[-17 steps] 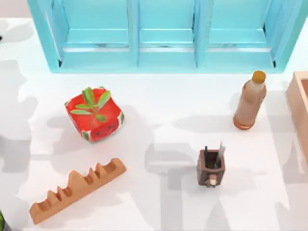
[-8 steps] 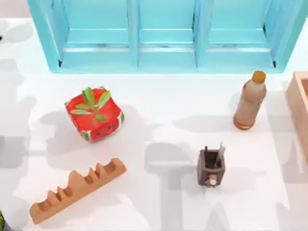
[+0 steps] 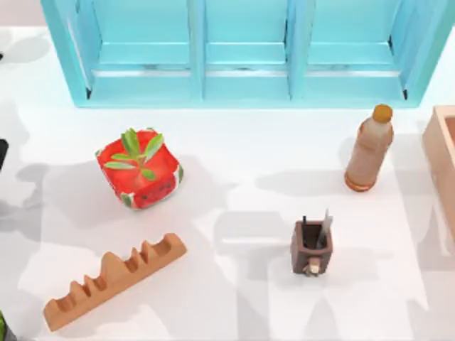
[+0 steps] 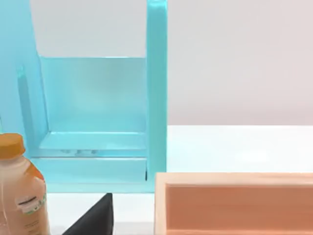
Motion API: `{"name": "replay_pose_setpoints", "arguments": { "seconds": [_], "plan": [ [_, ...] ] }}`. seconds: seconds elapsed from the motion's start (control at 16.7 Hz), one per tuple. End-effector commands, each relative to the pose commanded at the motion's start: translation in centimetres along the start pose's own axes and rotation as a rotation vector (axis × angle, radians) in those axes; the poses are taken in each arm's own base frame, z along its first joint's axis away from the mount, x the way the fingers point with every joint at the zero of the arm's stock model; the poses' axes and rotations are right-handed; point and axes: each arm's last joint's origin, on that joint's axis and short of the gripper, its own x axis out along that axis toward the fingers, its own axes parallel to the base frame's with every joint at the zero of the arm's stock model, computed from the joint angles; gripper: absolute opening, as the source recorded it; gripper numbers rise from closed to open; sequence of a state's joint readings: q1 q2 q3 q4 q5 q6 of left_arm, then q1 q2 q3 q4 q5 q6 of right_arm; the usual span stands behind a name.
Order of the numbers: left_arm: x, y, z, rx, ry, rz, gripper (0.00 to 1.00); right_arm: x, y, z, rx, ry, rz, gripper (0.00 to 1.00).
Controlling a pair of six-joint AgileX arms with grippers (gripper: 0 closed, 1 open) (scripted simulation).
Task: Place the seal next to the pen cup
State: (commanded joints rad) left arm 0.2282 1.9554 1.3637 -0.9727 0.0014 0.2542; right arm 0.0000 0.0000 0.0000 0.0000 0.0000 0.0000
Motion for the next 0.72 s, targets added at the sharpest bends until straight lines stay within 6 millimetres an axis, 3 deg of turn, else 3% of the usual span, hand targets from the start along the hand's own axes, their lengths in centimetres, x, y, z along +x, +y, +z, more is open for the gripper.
{"name": "replay_pose_setpoints", "arguments": {
  "seconds": [0.3,0.72],
  "plan": [
    [0.95,-0.02,-0.18,0.0,0.007,-0.002,1.0,0.0,0.0,0.0,0.0,0.0,0.0,1.0],
    [0.95,-0.02,-0.18,0.0,0.007,-0.002,0.47,0.0,0.0,0.0,0.0,0.0,0.0,1.0]
  ]
}}
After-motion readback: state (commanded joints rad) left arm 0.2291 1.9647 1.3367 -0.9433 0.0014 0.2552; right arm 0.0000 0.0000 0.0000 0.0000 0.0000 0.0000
